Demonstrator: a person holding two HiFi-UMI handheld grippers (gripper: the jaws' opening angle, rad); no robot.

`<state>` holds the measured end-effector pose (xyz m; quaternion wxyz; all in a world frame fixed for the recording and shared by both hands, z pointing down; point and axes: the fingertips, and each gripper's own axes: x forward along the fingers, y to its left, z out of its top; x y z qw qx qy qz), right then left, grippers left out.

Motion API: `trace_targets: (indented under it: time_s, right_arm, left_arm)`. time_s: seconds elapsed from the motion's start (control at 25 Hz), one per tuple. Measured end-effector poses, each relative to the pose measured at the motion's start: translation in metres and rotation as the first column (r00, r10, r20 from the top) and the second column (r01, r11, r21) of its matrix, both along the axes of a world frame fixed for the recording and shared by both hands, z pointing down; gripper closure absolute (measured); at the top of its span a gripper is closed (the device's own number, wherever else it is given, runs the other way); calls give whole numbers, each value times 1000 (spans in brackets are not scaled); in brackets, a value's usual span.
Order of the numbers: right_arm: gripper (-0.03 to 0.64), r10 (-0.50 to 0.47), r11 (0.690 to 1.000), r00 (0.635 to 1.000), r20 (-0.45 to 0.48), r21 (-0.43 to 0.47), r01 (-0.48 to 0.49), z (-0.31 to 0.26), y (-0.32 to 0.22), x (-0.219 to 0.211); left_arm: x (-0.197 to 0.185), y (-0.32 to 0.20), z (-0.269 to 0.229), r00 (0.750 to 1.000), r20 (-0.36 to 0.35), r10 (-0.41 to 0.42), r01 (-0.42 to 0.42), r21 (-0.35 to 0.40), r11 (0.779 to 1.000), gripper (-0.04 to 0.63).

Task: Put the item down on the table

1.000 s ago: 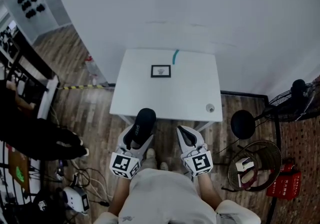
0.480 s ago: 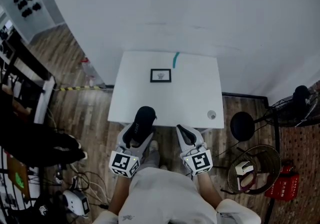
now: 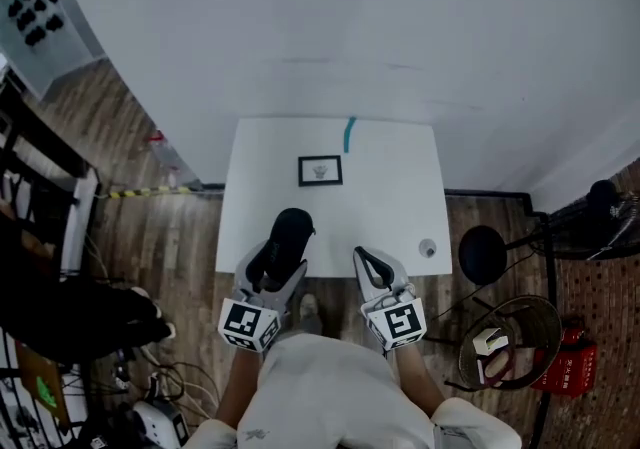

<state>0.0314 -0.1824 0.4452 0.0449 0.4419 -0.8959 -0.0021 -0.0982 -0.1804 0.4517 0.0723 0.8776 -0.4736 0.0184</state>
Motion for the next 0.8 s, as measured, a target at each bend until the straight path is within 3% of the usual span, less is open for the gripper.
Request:
trace_targets:
  time_s: [0.8]
  right_arm:
    - [612,74,997,997,-37,-29,-75,13,-102,-33]
  left_arm:
    - [-23,-120,17,996,-35,88,-89,-28,996,264]
